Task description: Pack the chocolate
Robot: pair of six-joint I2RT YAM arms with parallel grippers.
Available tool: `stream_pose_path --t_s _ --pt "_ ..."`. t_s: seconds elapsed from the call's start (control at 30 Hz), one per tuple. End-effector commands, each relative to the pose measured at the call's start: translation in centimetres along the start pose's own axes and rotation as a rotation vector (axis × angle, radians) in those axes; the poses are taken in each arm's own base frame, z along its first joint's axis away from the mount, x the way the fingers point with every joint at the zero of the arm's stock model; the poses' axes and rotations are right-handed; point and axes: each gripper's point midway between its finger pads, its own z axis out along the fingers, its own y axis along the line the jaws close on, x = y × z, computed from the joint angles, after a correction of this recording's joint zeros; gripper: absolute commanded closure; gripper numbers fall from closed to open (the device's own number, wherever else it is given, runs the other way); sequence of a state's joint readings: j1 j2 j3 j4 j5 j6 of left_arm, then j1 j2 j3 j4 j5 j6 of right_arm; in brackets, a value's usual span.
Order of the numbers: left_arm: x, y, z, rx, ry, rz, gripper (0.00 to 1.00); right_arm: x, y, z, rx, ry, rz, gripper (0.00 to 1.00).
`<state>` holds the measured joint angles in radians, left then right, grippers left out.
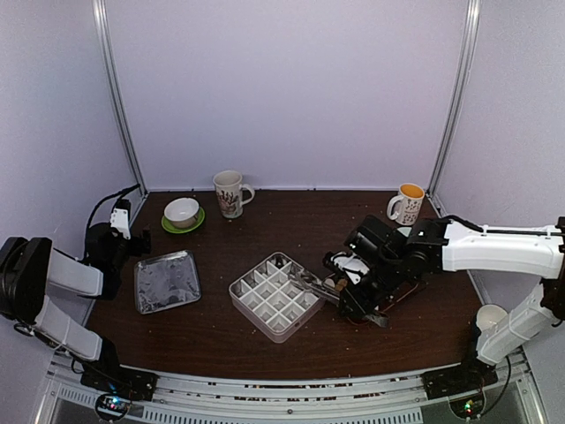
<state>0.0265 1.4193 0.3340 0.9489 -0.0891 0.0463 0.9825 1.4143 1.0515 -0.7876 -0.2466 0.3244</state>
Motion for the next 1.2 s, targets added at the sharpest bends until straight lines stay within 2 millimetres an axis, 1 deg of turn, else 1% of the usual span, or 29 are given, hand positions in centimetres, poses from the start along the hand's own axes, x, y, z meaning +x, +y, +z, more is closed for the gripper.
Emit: stream_pose_path --t_s 0.0,0.13,0.3,0.47,0.63,0.77,0.87,0.97,1.17 --pt "-1.1 0.5 0.0 -0.018 -0.050 -0.009 0.02 -3.0 -0.3 -3.4 0.052 -0.180 0.009 0.72" --pt "-1.1 0.5 0.0 -0.018 -0.049 -0.009 0.02 -3.4 -1.5 -5.2 0.107 -0.265 0.038 0.73" --pt "-1.1 0.6 0.0 -0.018 -0.050 -0.009 0.02 -2.8 -2.9 -6.1 0.164 -0.306 0.095 0.73" --pt "-1.1 0.5 0.0 -0.018 -0.051 -0.009 0.02 -1.2 -3.9 -6.5 0.182 -0.318 0.172 0.73" --pt "-1.1 0.6 0.0 -0.018 -0.050 -0.009 0.02 0.7 -5.1 -7.2 0.210 -0.329 0.206 0.74" --pt "-1.1 0.5 0.0 -0.018 -0.049 -0.009 0.02 2.4 -7.3 -7.8 0.302 -0.303 0.255 0.75" --pt "-1.1 0.5 0.0 -0.017 -0.050 -0.009 0.02 4.0 -9.2 -7.6 0.340 -0.275 0.336 0.76" --pt "-1.1 0.5 0.0 -0.017 -0.049 -0.009 0.02 5.2 -10.3 -7.3 0.324 -0.262 0.401 0.75" --pt "-1.1 0.5 0.0 -0.017 -0.051 -0.009 0.02 6.3 -10.4 -6.2 0.235 -0.232 0.452 0.73"
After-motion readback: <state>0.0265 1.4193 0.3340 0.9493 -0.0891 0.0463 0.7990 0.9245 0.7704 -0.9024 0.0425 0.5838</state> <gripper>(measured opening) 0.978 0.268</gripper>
